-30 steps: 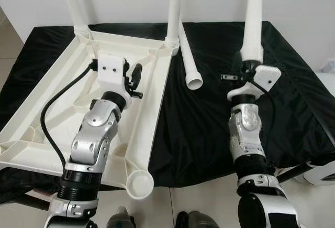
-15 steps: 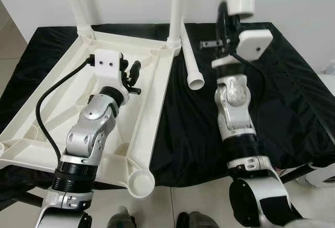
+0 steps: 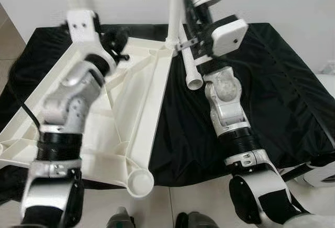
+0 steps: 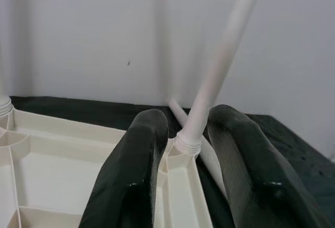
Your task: Building children table
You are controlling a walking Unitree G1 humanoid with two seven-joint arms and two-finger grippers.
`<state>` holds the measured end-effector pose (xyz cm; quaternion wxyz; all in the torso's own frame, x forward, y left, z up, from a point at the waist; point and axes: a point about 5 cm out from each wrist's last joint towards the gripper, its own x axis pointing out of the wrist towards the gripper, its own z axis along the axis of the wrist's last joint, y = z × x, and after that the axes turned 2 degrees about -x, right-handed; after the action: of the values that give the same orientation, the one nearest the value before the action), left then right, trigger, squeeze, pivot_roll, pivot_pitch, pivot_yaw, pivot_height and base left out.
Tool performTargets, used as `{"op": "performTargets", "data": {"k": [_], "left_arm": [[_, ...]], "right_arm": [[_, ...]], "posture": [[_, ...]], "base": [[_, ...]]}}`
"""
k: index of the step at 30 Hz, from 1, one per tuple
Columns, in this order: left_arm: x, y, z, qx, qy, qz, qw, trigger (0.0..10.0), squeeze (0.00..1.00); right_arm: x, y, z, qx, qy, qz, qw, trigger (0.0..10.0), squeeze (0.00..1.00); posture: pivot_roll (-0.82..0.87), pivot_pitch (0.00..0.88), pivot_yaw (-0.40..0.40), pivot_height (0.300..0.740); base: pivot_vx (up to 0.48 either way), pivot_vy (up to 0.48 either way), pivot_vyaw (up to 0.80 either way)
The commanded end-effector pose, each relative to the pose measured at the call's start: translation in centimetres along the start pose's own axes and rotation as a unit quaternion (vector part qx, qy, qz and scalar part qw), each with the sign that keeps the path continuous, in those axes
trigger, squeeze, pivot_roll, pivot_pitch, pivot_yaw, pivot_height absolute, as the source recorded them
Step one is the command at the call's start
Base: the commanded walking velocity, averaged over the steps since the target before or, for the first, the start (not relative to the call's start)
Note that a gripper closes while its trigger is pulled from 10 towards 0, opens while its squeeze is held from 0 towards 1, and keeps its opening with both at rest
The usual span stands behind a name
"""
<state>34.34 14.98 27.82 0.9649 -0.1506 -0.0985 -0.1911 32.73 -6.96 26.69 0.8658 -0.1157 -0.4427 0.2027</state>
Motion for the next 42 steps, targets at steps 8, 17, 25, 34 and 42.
{"op": "performTargets", "data": {"k": [8, 17, 25, 34, 42], "left_arm": [[-1.7, -3.0, 1.1, -0.055, 0.031, -0.326, 0.943, 10.0, 1.00], [-2.3, -4.0, 3.0, -0.121, 0.010, -0.410, 0.904, 10.0, 1.00], [-1.7, -5.0, 4.5, -0.195, -0.016, -0.451, 0.871, 10.0, 1.00], [-0.8, -5.5, 3.3, -0.199, 0.015, -0.447, 0.872, 10.0, 0.00], [-0.6, -4.8, 1.8, -0.212, 0.055, -0.424, 0.879, 10.0, 0.00]], "right_arm": [[-2.9, 1.4, -1.0, 0.017, 0.034, 0.067, 0.997, 10.0, 0.00], [-5.6, 2.4, -1.9, 0.022, 0.071, 0.094, 0.993, 10.0, 0.00], [-7.5, 3.3, -2.5, 0.006, 0.092, 0.134, 0.987, 10.0, 0.00], [-7.7, 3.9, -2.5, 0.000, 0.091, 0.146, 0.985, 10.0, 0.00], [-7.7, 3.8, -2.7, -0.010, 0.096, 0.142, 0.985, 10.0, 0.00]], "posture": [[0.07, 0.000, -0.027, 0.740], [0.06, 0.000, -0.024, 0.740], [0.05, 0.000, -0.027, 0.740], [0.04, 0.000, -0.018, 0.740], [0.04, 0.000, -0.012, 0.740]], "base": [[0.000, 0.000, 0.00], [0.000, 0.000, 0.00], [0.000, 0.000, 0.00], [0.000, 0.000, 0.00], [0.000, 0.000, 0.00]]}}
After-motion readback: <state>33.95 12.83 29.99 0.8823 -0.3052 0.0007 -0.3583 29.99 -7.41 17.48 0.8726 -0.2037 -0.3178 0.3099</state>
